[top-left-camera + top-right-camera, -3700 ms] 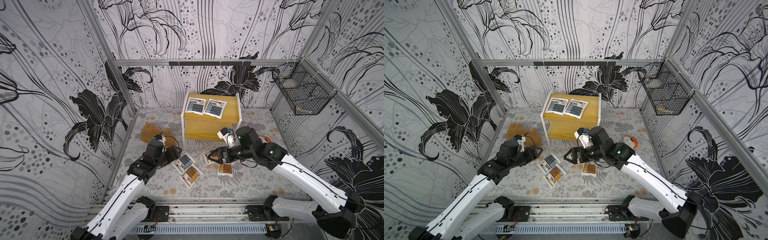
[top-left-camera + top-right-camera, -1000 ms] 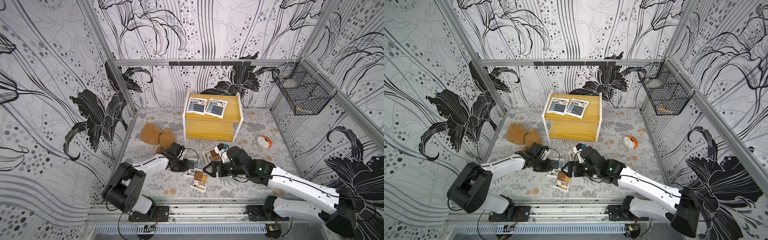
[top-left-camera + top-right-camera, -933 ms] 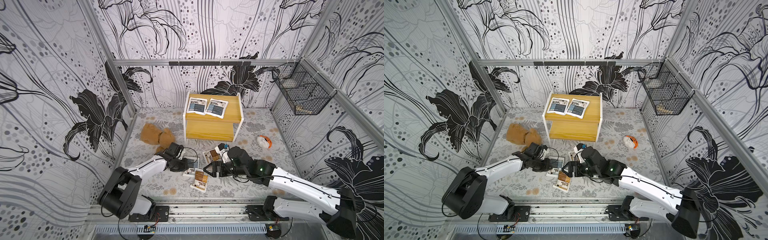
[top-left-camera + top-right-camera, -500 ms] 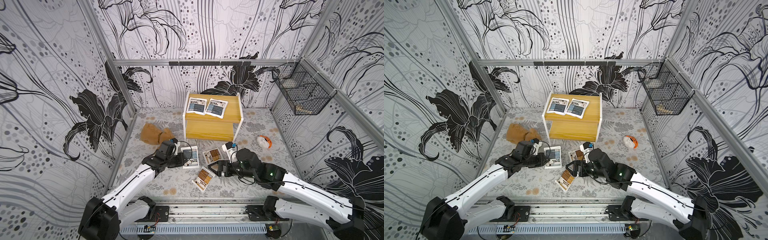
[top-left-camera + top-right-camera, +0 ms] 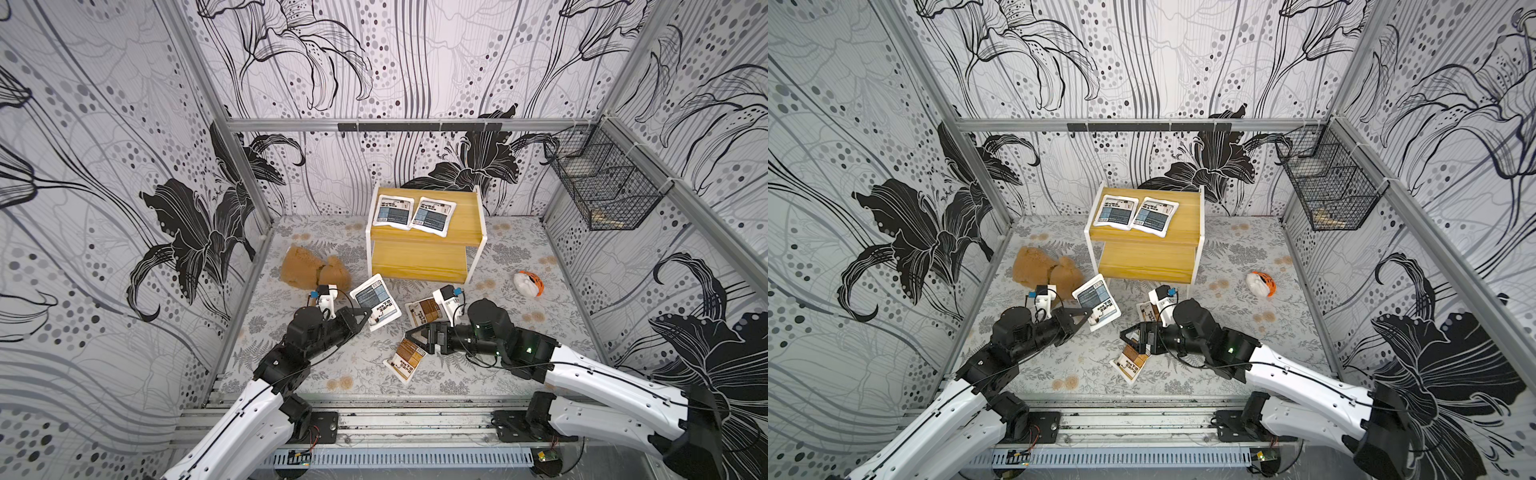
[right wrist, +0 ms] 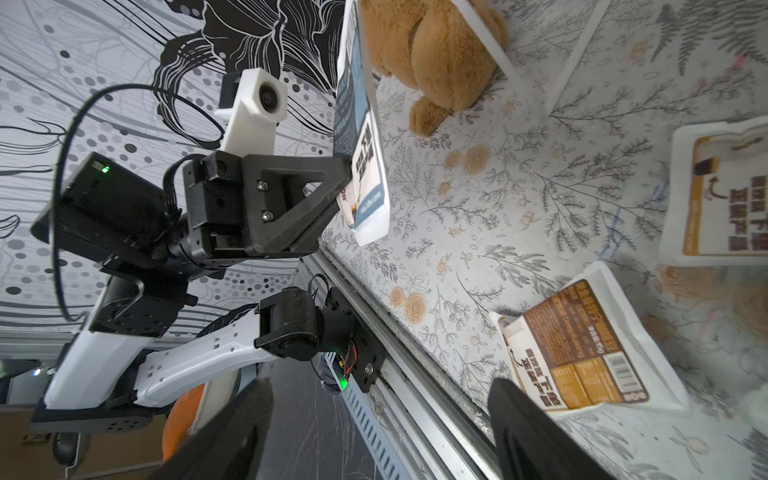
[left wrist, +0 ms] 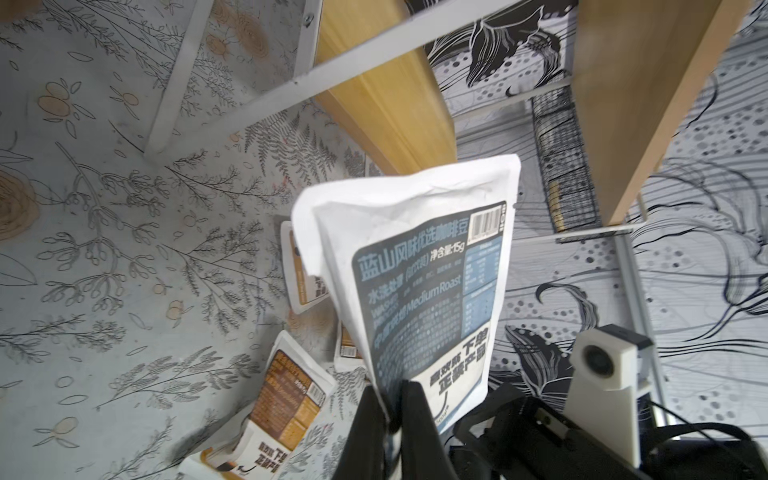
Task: Place the bagged coffee beans on the shelf by color
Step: Pick up the bagged coffee beans at the center of the board.
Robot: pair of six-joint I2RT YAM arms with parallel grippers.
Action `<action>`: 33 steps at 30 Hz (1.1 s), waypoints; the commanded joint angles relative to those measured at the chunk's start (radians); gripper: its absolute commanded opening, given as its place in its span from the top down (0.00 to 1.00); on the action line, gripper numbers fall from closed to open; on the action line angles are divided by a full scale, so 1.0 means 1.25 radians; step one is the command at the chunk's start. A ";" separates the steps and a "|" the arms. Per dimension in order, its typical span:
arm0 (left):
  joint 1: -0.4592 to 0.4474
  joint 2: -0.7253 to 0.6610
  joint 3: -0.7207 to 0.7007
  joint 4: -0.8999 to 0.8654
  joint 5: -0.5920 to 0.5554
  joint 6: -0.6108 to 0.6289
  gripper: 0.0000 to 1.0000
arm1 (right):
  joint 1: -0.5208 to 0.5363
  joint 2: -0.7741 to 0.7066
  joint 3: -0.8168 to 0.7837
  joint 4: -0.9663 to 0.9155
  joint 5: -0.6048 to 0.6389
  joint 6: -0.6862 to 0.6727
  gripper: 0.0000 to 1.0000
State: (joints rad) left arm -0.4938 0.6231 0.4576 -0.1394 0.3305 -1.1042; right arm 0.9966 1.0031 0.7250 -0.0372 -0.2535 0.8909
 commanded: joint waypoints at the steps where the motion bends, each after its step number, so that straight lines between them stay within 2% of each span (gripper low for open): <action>1: -0.012 -0.021 -0.008 0.119 -0.017 -0.109 0.95 | 0.010 0.026 0.015 0.093 -0.025 0.006 0.15; 11: -0.073 0.008 0.034 0.150 -0.028 -0.133 0.95 | 0.017 0.086 0.093 0.103 -0.009 -0.029 0.22; 17: -0.128 0.021 0.057 0.157 -0.069 -0.132 0.95 | 0.017 0.105 0.141 0.082 0.011 -0.053 0.29; 20: -0.149 0.035 0.071 0.155 -0.081 -0.123 0.95 | 0.017 0.104 0.150 0.073 0.030 -0.056 0.37; 26: -0.160 0.048 0.078 0.153 -0.088 -0.113 0.95 | 0.018 0.095 0.158 0.065 0.053 -0.053 0.62; 33: -0.161 0.046 0.081 0.151 -0.084 -0.108 0.94 | 0.017 0.086 0.167 0.041 0.084 -0.059 0.80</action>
State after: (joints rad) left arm -0.6899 0.6838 0.5270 0.0090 0.2390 -1.2613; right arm 1.0126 1.1275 0.8898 0.0219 -0.1810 0.8280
